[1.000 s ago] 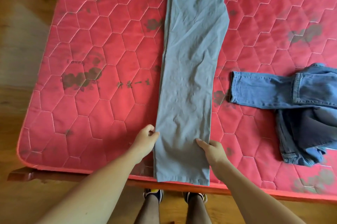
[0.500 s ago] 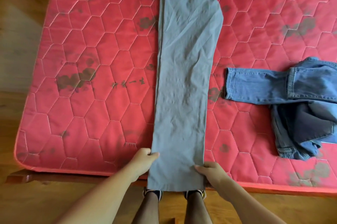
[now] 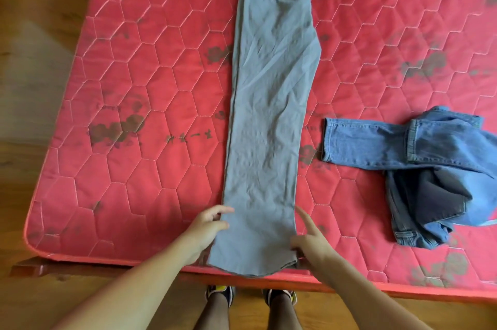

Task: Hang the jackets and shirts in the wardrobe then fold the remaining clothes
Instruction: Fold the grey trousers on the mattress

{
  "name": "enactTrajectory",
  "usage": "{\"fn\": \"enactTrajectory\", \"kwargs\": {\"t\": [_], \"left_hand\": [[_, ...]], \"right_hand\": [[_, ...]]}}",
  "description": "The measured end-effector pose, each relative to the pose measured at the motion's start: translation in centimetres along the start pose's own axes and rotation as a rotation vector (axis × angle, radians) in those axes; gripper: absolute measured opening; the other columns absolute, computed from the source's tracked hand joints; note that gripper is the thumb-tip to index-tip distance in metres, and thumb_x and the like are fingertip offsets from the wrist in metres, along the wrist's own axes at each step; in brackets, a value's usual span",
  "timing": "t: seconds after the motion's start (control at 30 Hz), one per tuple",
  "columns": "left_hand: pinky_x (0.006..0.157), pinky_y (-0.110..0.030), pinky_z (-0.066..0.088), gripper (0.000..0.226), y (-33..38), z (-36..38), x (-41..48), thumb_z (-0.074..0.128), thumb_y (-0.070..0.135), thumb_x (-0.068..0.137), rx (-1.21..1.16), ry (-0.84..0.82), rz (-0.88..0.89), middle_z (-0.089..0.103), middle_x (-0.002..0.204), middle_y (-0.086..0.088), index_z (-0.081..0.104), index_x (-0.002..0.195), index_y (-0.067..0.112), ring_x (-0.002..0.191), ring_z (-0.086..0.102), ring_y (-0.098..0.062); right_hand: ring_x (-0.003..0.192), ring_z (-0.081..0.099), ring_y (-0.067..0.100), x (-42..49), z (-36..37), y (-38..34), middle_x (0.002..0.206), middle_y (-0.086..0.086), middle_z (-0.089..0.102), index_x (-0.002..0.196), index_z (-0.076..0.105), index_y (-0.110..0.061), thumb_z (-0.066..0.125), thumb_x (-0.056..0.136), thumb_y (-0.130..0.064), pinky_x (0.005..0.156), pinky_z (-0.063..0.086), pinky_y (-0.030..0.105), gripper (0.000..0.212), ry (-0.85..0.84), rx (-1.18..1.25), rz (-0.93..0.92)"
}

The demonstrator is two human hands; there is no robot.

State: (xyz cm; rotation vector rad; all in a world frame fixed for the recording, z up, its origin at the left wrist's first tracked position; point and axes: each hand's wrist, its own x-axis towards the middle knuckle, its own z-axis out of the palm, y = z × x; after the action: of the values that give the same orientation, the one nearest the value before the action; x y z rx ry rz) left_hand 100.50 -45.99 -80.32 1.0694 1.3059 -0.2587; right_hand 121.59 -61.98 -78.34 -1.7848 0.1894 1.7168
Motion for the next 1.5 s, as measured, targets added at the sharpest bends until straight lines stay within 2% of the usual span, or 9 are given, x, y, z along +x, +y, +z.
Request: {"fn": "enactTrajectory", "kwargs": {"t": [0.07, 0.17, 0.3, 0.47, 0.63, 0.83, 0.97, 1.2, 1.5], "left_hand": [[0.081, -0.014, 0.042, 0.029, 4.1, -1.0, -0.3, 0.057, 0.001, 0.092, 0.001, 0.021, 0.045, 0.071, 0.106, 0.005, 0.077, 0.097, 0.021, 0.108, 0.059, -0.011], [0.063, -0.018, 0.047, 0.026, 11.7, -3.4, 0.9, 0.049, 0.005, 0.095, -0.227, -0.011, 0.111, 0.068, 0.092, -0.002, 0.075, 0.096, 0.012, 0.083, 0.06, -0.015], [0.076, -0.03, 0.044, 0.026, 18.7, -5.9, 6.0, 0.046, 0.034, 0.102, -0.314, 0.134, 0.168, 0.063, 0.107, 0.001, 0.065, 0.117, 0.029, 0.094, 0.056, -0.014], [0.108, -0.039, 0.04, 0.054, 14.2, -4.2, 10.9, 0.06, 0.039, 0.098, 0.085, 0.092, 0.044, 0.055, 0.138, 0.002, 0.043, 0.147, 0.026, 0.128, 0.051, -0.019], [0.09, -0.031, 0.048, 0.061, 9.7, -1.7, 13.0, 0.072, 0.023, 0.09, 0.095, 0.202, 0.096, 0.065, 0.123, -0.006, 0.046, 0.144, 0.016, 0.11, 0.063, -0.022], [0.076, -0.027, 0.051, 0.033, 10.8, -1.1, 13.9, 0.076, 0.022, 0.081, -0.114, 0.432, 0.224, 0.071, 0.096, 0.001, 0.066, 0.113, 0.016, 0.088, 0.066, -0.014], [0.094, -0.049, 0.055, 0.038, 11.4, -1.8, 13.7, 0.077, 0.035, 0.072, -0.209, 0.249, 0.071, 0.075, 0.105, -0.005, 0.069, 0.106, 0.021, 0.104, 0.07, -0.025], [0.086, -0.051, 0.053, 0.018, 7.3, -1.6, 11.8, 0.058, 0.0, 0.096, -0.094, 0.07, -0.011, 0.071, 0.114, -0.02, 0.055, 0.105, 0.015, 0.096, 0.068, -0.029], [0.081, -0.044, 0.062, 0.044, -2.2, 0.8, 6.7, 0.071, 0.017, 0.092, 0.07, -0.222, -0.34, 0.069, 0.124, -0.004, 0.054, 0.133, 0.012, 0.109, 0.069, -0.023]], "right_hand": [[0.055, 0.054, 0.022, -1.3, -0.2, -4.8, 0.072, 0.011, 0.059, 0.112, 0.07, -0.021, 0.053, 0.069, -0.004, 0.055, 0.047, 0.028, 0.049, -0.113, 0.03, 0.053], [0.059, 0.059, 0.021, -1.5, -1.0, -13.2, 0.081, 0.009, 0.065, 0.089, 0.069, -0.013, 0.065, 0.078, -0.024, 0.054, 0.047, 0.025, 0.015, -0.179, 0.085, -0.031], [0.06, 0.059, 0.021, 2.0, -2.5, -21.5, 0.08, 0.009, 0.061, 0.109, 0.061, -0.022, 0.048, 0.097, -0.062, 0.057, 0.05, 0.029, 0.043, -0.016, 0.225, -0.219], [0.055, 0.049, 0.005, 7.0, -1.5, -17.5, 0.075, -0.001, 0.052, 0.093, 0.058, -0.016, 0.065, 0.097, -0.028, 0.049, 0.038, 0.018, 0.014, 0.172, -0.417, -0.25], [0.09, 0.068, 0.021, 11.9, -1.6, -11.7, 0.107, 0.011, 0.068, 0.12, 0.052, -0.014, 0.086, 0.06, -0.039, 0.078, 0.057, 0.037, 0.073, 0.209, -0.377, -0.273], [0.075, 0.063, 0.02, 12.6, -0.7, -13.2, 0.085, 0.004, 0.066, 0.089, 0.064, -0.013, 0.076, 0.075, -0.006, 0.068, 0.052, 0.035, 0.02, 0.349, -0.369, -0.369], [0.068, 0.053, 0.02, 13.0, -0.7, -13.0, 0.081, 0.009, 0.06, 0.088, 0.061, -0.004, 0.06, 0.071, 0.004, 0.056, 0.042, 0.034, 0.018, 0.366, -0.314, -0.417], [0.07, 0.058, 0.017, 12.3, -1.1, -8.4, 0.088, 0.004, 0.065, 0.1, 0.061, -0.013, 0.066, 0.085, 0.001, 0.059, 0.044, 0.026, 0.021, 0.251, -0.311, -0.244], [0.051, 0.061, 0.008, 7.4, -2.0, 0.0, 0.065, -0.002, 0.068, 0.094, 0.068, -0.006, 0.066, 0.094, -0.009, 0.042, 0.041, 0.014, 0.003, 0.017, -0.428, 0.186]]}}
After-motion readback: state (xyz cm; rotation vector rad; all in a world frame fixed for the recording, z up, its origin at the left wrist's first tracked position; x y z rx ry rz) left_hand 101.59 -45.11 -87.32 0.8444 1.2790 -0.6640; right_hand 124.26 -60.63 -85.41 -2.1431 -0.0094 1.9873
